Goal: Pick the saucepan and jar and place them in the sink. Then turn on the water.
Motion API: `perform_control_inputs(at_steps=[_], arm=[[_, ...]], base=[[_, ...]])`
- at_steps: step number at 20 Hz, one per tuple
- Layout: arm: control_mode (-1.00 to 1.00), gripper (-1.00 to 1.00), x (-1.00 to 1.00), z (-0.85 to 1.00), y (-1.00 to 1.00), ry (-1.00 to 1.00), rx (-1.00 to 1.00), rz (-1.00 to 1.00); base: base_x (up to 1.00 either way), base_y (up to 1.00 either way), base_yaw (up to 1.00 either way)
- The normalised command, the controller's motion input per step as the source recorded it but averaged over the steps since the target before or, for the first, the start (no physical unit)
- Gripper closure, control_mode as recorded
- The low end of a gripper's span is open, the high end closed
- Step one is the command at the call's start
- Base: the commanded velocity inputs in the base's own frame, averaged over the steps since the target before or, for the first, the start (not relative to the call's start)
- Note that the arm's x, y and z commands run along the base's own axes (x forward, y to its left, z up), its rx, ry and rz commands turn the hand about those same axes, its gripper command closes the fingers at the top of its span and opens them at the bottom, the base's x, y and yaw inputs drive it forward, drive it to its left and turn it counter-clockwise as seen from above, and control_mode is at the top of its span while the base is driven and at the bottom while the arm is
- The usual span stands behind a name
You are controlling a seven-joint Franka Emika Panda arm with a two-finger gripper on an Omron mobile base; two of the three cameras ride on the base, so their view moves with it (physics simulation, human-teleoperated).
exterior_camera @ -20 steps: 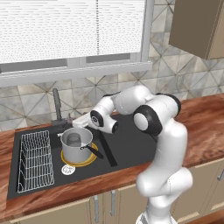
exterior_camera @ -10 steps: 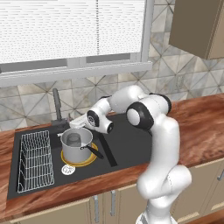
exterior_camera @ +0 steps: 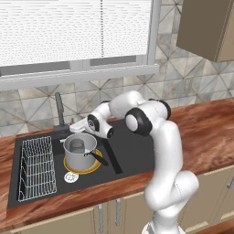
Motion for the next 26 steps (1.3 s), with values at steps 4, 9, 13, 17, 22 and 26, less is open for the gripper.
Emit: perform_control_inputs(at_steps=[4,9,13,17,22,26], arm=[[-1.00,-1.00,0.24,-0.08,0.15,-0.01,0.00,-0.05],[-1.00,-1.00,0.08,-0.11,0.31,0.00,0.00,-0.02],[-1.00,-1.00,0.08,-0.17,0.07,0.00,0.00,-0.06],[-1.00,-1.00,0.23,-0.09,0.00,0.00,0.00,-0.16],[-1.00,-1.00,0.18,-0.02,0.08,0.00,0.00,-0.13],[-1.00,-1.00,0.00,-0.11,0.16,0.00,0.00,-0.08]], base=[[0.00,0.00,0.00],[0.00,0.00,0.00],[0.00,0.00,0.00],[0.00,0.00,0.00],[0.00,0.00,0.00],[0.00,0.00,0.00]])
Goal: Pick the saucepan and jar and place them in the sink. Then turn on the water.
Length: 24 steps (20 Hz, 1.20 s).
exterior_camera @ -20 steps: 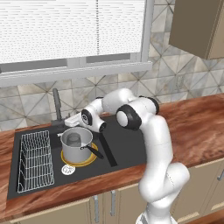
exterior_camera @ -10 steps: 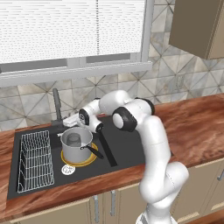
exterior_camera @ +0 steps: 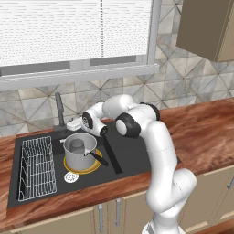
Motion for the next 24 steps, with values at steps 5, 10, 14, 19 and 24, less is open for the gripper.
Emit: perform_control_inputs(at_steps=[5,10,14,19,24], arm=[[-1.00,-1.00,0.02,-0.13,0.31,0.00,0.00,-0.08],[-1.00,-1.00,0.13,-0.20,0.18,0.00,0.00,-0.12],[-1.00,-1.00,0.01,-0.08,0.01,0.00,0.00,-0.16],[-1.00,-1.00,0.00,-0.15,-0.05,-0.02,0.00,-0.12],[-1.00,-1.00,-0.02,-0.18,-0.16,-0.01,0.00,-0.15]], base=[[0.00,0.00,0.00],[0.00,0.00,0.00],[0.00,0.00,0.00],[0.00,0.00,0.00],[0.00,0.00,0.00]])
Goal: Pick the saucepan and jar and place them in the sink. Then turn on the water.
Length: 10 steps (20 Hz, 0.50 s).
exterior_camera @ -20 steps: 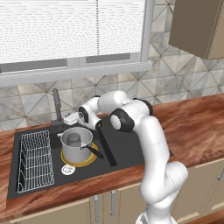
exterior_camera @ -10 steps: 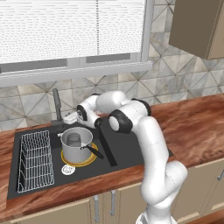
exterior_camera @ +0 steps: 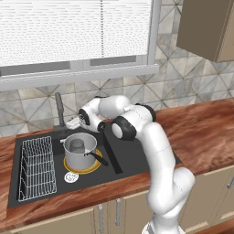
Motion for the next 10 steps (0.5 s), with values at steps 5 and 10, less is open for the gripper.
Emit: perform_control_inputs(at_steps=[5,10], arm=[[-1.00,-1.00,-0.12,-0.18,-0.28,-0.03,0.02,-0.18],[-1.00,-1.00,-0.22,-0.37,-0.28,-0.02,0.07,-0.19]], base=[[0.00,0.00,0.00],[0.00,0.00,0.00]])
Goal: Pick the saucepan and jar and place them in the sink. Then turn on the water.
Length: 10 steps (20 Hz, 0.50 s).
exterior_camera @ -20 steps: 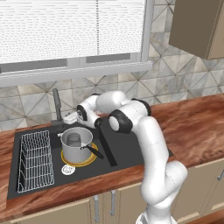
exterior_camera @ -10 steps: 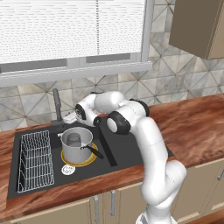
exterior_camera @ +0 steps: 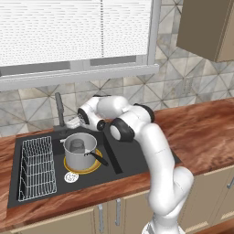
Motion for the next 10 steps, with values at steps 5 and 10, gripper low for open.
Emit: perform_control_inputs(at_steps=[5,10], arm=[[-1.00,-1.00,-0.29,-0.52,-0.36,-0.06,0.11,-0.22],[-1.00,-1.00,-0.30,-0.51,-0.37,-0.08,0.11,-0.24]], base=[[0.00,0.00,0.00],[0.00,0.00,0.00]])
